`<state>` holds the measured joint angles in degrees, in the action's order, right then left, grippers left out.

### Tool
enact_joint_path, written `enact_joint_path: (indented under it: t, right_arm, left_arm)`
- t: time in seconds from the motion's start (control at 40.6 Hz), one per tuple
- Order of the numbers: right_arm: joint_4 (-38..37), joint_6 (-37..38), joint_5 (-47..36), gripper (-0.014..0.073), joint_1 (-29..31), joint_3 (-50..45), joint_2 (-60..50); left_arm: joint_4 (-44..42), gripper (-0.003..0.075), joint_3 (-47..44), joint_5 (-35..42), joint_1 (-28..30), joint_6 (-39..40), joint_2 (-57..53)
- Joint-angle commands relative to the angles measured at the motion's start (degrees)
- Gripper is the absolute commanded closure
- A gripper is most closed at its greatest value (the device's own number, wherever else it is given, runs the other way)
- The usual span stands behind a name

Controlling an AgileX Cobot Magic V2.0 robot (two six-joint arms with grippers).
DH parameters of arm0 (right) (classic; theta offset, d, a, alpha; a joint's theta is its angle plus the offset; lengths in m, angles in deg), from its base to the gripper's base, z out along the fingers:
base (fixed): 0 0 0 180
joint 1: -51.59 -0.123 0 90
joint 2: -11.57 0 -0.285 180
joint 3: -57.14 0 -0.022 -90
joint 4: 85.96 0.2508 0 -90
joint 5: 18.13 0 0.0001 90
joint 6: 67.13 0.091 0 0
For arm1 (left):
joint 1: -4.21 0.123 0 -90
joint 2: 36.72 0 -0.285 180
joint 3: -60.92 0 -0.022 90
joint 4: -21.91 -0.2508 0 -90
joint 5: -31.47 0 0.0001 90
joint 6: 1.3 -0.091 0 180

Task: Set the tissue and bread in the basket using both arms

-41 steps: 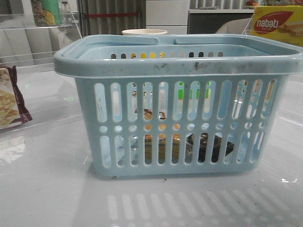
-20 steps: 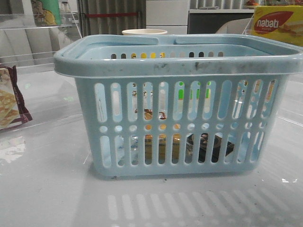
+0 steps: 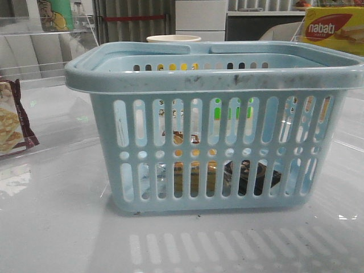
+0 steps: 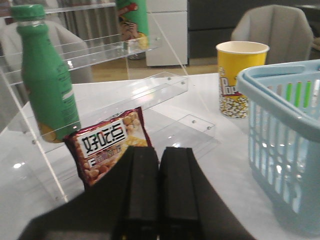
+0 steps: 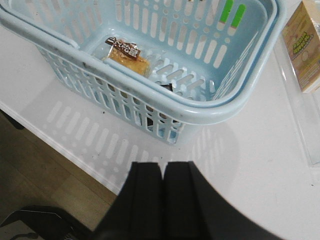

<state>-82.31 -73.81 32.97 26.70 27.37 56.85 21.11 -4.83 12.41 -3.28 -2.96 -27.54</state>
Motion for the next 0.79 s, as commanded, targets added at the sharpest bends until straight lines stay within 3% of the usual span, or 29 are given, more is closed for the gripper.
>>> enact_joint_path:
  t: [0.0,0.296,0.764]
  right_arm:
    - [-0.1,-0.3,-3.6,0.0538,0.0,1.5,0.0]
    - [-0.1,-0.3,-3.6,0.0538,0.0,1.5,0.0]
    - [-0.1,-0.3,-3.6,0.0538,0.0,1.5,0.0]
  left_arm:
    - [1.2,0.0626,-3.4,9.9,2.5,0.5,-2.0]
    - [1.4,0.0626,-11.9,22.2,3.7,0.5,-2.8]
    - [1.4,0.0626,-11.9,23.3,3.6,0.5,-2.7]
